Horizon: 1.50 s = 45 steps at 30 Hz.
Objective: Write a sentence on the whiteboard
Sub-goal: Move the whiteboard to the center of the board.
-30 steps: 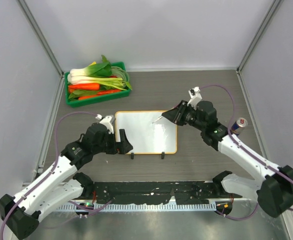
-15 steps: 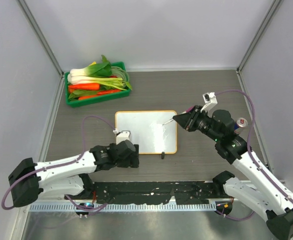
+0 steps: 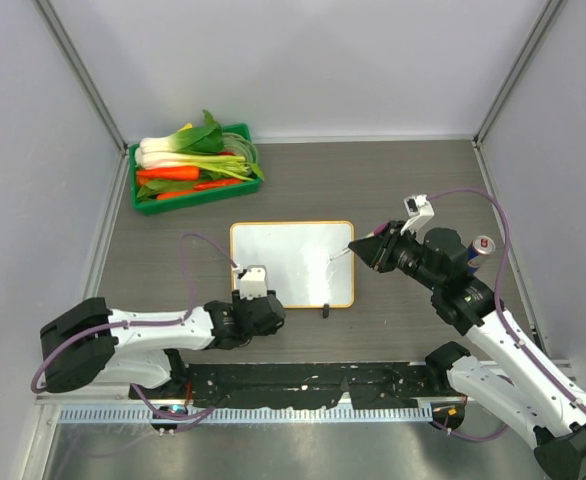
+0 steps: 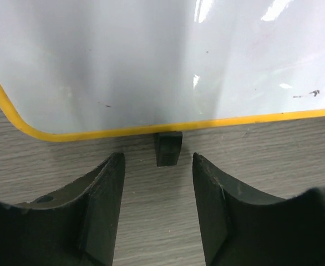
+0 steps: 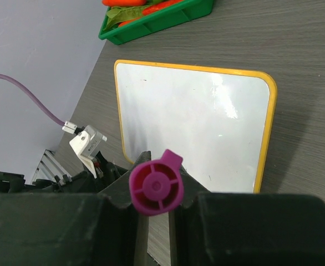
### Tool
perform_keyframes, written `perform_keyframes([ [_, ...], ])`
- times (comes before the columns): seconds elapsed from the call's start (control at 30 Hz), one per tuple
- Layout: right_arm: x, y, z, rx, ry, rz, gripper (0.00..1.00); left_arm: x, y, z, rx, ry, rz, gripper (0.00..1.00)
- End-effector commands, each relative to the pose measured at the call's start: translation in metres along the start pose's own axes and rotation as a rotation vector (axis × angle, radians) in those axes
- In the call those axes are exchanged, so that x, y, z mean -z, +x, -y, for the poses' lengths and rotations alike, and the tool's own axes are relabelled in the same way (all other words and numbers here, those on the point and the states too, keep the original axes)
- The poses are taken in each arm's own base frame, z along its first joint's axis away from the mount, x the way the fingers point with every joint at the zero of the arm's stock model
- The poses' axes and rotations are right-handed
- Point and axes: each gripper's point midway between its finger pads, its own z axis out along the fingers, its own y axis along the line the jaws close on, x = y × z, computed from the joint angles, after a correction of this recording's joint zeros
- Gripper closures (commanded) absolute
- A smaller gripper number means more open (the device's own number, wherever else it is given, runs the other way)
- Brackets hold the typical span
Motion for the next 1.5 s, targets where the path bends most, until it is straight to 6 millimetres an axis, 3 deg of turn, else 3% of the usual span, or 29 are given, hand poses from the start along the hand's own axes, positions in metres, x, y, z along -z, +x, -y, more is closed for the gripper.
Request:
perform_keyframes([
  [0.0,-0.001,-0.009,-0.006,0.033,-0.027,0.040,0.99,-0.008,-0.008,-0.007,0.040,-0.021,0.087,0.48],
  [0.2,-0.006,-0.006,-0.005,0.017,-0.033,0.030,0.99,-0.012,-0.008,-0.005,0.018,0.005,0.104,0.60],
  [0.33,-0.008,-0.002,-0.003,0.013,-0.034,0.026,0.99,-0.015,-0.006,-0.003,-0.004,0.002,0.102,0.63],
  [0.53,-0.011,0.002,0.000,0.005,-0.033,0.015,0.99,-0.019,-0.002,0.005,-0.044,0.009,0.065,1.00],
  [0.77,-0.012,0.001,-0.002,0.005,-0.042,0.025,0.99,-0.013,0.009,0.020,-0.031,0.043,0.037,1.00],
  [1.17,-0.006,-0.002,-0.005,0.019,-0.052,0.035,0.99,0.014,0.034,0.058,-0.010,0.044,0.013,1.00],
  [1.47,-0.002,-0.002,-0.005,0.021,-0.051,0.041,0.99,0.030,0.052,0.071,0.040,-0.064,0.020,1.00],
])
